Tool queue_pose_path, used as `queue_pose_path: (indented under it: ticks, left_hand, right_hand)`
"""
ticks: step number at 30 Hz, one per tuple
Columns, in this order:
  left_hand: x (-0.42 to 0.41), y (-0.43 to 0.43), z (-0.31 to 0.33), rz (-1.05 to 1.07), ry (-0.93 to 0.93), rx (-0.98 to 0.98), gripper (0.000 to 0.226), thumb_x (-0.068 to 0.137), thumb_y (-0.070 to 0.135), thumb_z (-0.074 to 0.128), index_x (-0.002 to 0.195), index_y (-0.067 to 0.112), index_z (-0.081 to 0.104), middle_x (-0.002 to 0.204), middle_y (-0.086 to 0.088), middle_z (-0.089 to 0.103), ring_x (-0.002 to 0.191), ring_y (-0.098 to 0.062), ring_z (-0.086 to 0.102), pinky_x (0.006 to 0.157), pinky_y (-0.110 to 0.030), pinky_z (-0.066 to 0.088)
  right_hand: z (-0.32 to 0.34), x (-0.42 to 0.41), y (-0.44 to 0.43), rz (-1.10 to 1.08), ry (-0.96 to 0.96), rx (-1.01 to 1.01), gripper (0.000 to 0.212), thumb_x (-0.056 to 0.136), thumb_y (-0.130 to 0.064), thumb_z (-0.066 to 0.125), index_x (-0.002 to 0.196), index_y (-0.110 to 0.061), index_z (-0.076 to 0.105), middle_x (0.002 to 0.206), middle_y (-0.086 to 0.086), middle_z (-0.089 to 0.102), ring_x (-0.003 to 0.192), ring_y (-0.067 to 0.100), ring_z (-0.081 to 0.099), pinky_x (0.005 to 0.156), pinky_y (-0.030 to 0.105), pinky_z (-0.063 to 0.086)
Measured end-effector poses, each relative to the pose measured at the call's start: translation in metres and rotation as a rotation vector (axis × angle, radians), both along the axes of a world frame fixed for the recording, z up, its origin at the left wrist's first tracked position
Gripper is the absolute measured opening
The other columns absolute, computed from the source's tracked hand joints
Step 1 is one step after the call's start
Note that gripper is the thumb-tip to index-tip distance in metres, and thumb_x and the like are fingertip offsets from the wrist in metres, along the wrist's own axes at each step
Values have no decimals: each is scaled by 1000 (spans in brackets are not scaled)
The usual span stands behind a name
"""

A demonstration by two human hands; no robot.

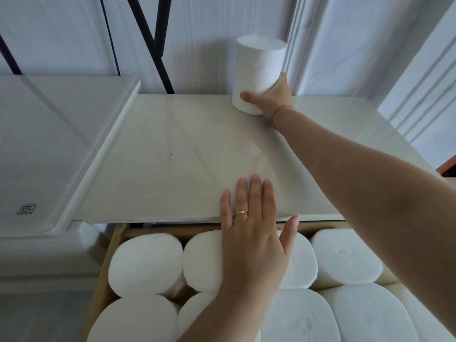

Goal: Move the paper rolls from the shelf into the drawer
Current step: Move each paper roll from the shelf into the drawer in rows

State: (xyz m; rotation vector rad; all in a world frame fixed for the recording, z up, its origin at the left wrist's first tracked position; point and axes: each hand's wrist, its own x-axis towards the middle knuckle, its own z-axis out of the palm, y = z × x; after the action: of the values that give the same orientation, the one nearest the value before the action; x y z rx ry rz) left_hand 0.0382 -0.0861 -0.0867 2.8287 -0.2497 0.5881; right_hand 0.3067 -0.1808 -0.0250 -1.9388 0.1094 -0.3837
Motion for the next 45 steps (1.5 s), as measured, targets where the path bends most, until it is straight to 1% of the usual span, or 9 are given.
queue_pose_path:
  ticks: [14,20,23,26,30,32,36,41,45]
  left_hand:
    - [0,1,2,11,4,27,61,95,51,28,137,10,45,144,-12,44,135,-30,36,113,-50,21]
    - [-1,0,3,4,-10,56,60,95,52,32,136,10,45,143,-12,44,135,-31,35,113,-51,17]
    - [-4,1,3,-17,39,90,64,95,54,29,143,12,33,152,-10,31,143,-29,19,115,-51,-3]
    - [-15,-1,2,-47,124,125,77,89,61,1,150,15,5,159,-5,1,145,-22,-13,109,-45,-23]
    - [-40,-19,8,-207,241,29,84,78,67,-11,148,20,-13,156,2,-21,134,-11,-35,106,-37,-29]
    - [-53,-33,17,-349,287,-95,85,77,69,-5,148,23,-11,156,7,-19,135,-5,-32,107,-31,-27]
    - [-83,-62,38,-658,323,-306,74,85,67,16,146,32,-9,151,21,-13,132,10,-27,111,-22,-18]
    - [-114,-93,43,-841,335,-349,77,88,69,24,150,30,0,158,14,2,141,3,-12,116,-32,-10]
    - [-122,-105,35,-837,410,-371,78,87,68,31,150,30,2,158,13,8,142,1,-4,118,-39,-5]
  right_hand:
    - [-6,-152,-63,87,14,-50,90,55,-35,90,131,-17,45,122,0,61,111,20,57,95,40,49]
    - [-3,-210,-78,69,39,-29,86,57,-28,92,130,-17,47,120,-1,62,109,16,58,88,30,51]
    - [2,-242,-92,89,57,-25,82,57,-25,92,127,-17,51,118,-1,64,108,15,60,90,31,51]
    - [6,-276,-113,129,78,22,82,56,-22,91,128,-20,51,118,-1,65,110,17,61,93,36,52]
    - [14,-326,-152,286,144,65,71,57,-21,87,121,-24,58,107,-7,72,101,8,68,78,23,57]
    - [20,-353,-174,371,215,61,71,56,-26,88,120,-30,57,108,-9,72,102,7,67,76,20,56]
    - [29,-396,-213,549,373,21,73,63,-29,86,128,-33,53,121,-2,67,114,17,63,89,28,55]
    - [29,-426,-235,676,494,-34,60,74,-16,82,125,-34,55,124,-2,65,117,20,61,90,28,54]
    - [18,-438,-241,666,561,-11,64,74,-4,79,128,-25,52,123,-3,66,116,19,62,90,28,54]
